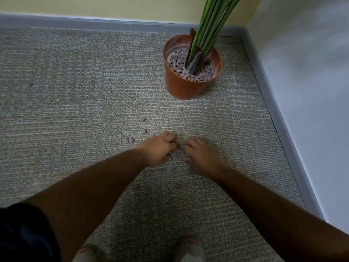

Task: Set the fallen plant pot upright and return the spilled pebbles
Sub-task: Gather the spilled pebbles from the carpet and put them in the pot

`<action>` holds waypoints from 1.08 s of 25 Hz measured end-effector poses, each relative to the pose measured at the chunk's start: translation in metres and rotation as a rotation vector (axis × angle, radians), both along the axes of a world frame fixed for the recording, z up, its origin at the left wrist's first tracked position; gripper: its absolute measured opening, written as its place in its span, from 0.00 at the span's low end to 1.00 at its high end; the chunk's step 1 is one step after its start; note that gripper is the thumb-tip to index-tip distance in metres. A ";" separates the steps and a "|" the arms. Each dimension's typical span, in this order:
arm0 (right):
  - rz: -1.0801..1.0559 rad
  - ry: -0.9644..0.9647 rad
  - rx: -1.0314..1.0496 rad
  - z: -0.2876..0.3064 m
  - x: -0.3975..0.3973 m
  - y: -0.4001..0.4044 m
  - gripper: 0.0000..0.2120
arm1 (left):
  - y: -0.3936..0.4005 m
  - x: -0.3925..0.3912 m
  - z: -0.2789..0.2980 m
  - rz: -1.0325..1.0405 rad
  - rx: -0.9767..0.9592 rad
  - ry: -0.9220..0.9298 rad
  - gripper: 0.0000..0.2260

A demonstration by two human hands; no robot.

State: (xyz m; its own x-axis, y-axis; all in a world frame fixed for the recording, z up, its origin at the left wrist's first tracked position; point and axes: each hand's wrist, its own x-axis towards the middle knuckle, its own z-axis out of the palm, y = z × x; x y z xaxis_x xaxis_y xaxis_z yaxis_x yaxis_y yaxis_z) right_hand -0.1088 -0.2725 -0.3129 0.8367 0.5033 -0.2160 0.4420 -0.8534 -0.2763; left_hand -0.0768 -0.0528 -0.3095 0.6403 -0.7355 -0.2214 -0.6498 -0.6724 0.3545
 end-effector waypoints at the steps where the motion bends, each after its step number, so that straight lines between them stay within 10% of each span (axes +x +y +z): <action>1: -0.002 -0.017 -0.010 0.000 -0.006 -0.002 0.20 | 0.001 -0.002 0.001 -0.020 0.009 -0.028 0.19; 18: -0.047 -0.096 0.057 0.001 -0.027 0.025 0.07 | -0.004 -0.013 -0.007 0.001 0.095 -0.108 0.17; 27: -0.175 -0.023 0.140 0.007 -0.009 0.035 0.06 | -0.011 -0.004 0.008 0.278 -0.191 0.121 0.05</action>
